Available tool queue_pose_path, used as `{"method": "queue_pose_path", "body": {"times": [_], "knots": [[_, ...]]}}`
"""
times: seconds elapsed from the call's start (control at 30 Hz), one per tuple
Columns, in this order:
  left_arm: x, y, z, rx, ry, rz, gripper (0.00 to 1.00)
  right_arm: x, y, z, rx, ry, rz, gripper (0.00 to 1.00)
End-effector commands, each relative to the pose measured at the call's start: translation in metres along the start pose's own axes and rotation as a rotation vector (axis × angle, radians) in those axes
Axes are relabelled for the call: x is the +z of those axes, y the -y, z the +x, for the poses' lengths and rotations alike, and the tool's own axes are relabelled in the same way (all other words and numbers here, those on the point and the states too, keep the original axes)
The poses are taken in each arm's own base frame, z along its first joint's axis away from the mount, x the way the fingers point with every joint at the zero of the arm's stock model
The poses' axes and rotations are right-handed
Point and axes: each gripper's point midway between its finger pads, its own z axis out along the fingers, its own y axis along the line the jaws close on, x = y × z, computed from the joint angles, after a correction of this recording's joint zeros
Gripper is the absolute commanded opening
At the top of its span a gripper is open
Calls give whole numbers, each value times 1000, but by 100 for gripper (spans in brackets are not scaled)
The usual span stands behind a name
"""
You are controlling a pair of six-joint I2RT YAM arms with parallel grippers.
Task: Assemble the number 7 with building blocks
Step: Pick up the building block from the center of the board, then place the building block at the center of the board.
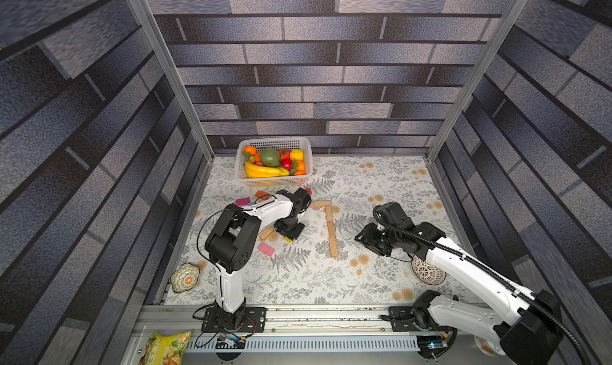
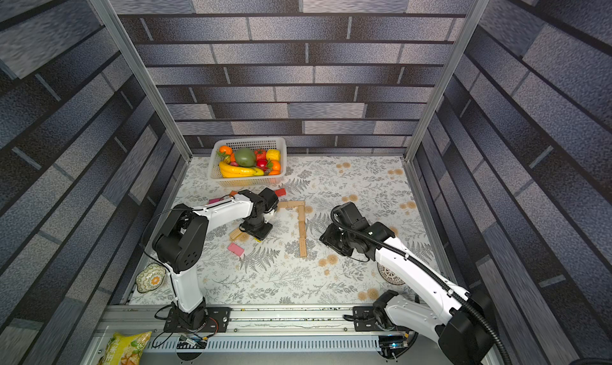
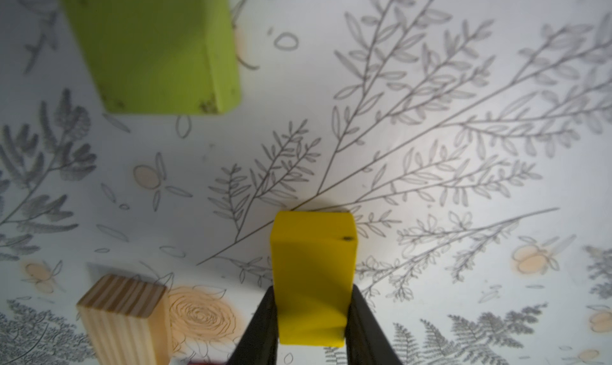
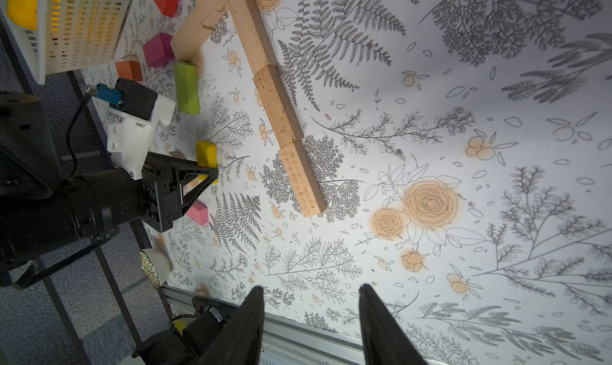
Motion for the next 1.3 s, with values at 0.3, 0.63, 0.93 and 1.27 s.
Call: {"method": "queue_pose_path", "body": {"times": [0.3, 0.63, 0.93, 1.27], "knots": [[-96, 32, -37, 63, 174, 3, 27, -30, 24, -22, 82, 125, 110, 48], [-108, 166, -115, 313, 233, 59, 26, -124, 15, -51, 25, 465, 14, 48], [-68, 252, -122, 409, 201, 169, 27, -147, 14, -43, -35, 475, -2, 48], [-36, 264, -116, 413, 138, 189, 42, -149, 23, -37, -1, 472, -3, 48]]}}
